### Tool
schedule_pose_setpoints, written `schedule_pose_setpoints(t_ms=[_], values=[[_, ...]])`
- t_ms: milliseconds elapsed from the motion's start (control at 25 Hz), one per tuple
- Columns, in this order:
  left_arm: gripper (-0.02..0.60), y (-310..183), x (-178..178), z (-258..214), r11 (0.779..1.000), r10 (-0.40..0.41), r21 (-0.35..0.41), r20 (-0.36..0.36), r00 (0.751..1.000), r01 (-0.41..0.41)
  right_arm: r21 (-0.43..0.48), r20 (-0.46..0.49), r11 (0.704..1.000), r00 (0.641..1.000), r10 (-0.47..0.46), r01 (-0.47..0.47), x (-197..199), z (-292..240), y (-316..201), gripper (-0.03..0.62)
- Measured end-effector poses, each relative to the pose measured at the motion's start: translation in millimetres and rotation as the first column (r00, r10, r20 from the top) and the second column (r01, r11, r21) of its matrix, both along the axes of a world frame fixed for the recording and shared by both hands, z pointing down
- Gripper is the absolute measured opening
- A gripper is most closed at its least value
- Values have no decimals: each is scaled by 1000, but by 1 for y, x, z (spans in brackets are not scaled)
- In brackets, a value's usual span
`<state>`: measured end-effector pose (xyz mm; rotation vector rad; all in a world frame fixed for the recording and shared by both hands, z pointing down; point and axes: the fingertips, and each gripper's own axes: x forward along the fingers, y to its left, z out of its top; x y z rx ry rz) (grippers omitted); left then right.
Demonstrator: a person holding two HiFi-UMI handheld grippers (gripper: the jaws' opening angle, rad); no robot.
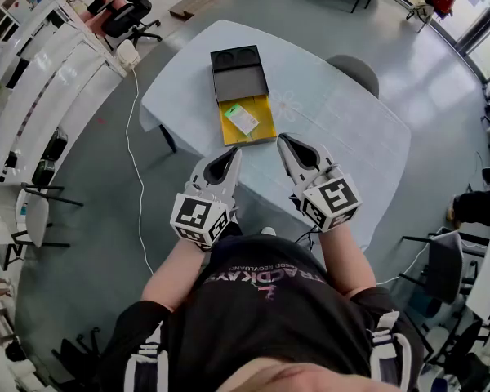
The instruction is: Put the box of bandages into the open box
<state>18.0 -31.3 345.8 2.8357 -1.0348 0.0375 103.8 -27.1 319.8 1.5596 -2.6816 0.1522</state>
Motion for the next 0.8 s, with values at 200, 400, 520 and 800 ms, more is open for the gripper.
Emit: schedule_pose_setpoints(t_ms=[200, 400, 520, 800], values=[[17, 4, -3, -2, 1000, -4, 7, 2, 1000, 4, 7, 1, 1000, 1000, -9, 9, -4, -2, 4, 11], [15, 6, -8, -4, 1000, -11, 11, 5, 1000, 10, 10, 1, 1000, 1000, -13, 13, -8, -4, 4, 11], [17, 7, -11, -6, 1000, -15, 17, 5, 1000, 15, 15, -2, 1000, 1000, -19, 19, -12, -5, 4, 11], [17, 11, -14, -9, 1000, -14, 20, 3, 1000, 14, 15, -8, 1000, 1000, -22, 22, -16, -7, 8, 11]])
